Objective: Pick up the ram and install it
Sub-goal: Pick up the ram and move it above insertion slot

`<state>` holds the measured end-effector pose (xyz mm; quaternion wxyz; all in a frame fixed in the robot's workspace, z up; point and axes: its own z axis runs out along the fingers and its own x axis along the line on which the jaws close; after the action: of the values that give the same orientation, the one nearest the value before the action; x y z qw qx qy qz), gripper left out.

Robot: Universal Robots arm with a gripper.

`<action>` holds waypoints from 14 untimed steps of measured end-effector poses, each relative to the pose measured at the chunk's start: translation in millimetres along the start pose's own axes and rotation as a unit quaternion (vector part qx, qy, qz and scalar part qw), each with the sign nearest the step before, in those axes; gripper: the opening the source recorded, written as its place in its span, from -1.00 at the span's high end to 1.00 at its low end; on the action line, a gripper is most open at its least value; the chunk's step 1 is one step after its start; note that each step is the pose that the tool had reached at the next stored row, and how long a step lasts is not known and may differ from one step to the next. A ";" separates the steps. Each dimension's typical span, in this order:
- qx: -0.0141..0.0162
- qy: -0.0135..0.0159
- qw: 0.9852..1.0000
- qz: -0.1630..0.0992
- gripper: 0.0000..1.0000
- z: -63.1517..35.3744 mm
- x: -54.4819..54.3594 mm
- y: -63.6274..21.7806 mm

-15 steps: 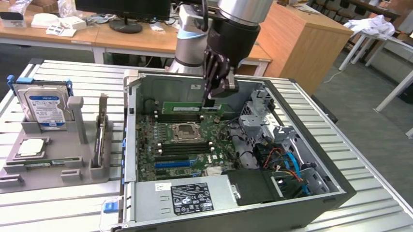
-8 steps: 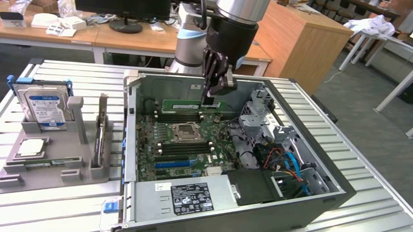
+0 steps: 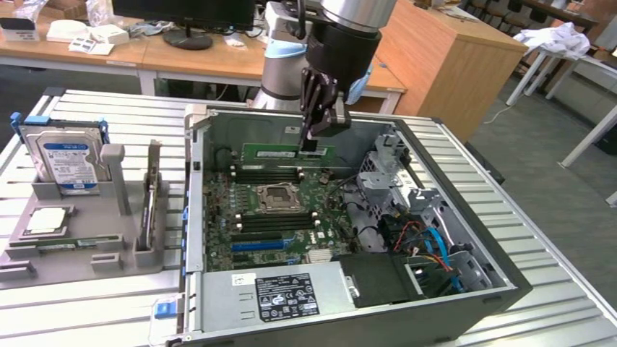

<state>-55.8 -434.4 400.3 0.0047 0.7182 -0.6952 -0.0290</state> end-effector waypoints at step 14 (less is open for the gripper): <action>0.000 0.000 1.000 0.000 0.76 0.6 -9.9 -1.8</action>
<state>-54.4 -424.4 400.0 0.0048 0.7181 -0.6953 -0.0290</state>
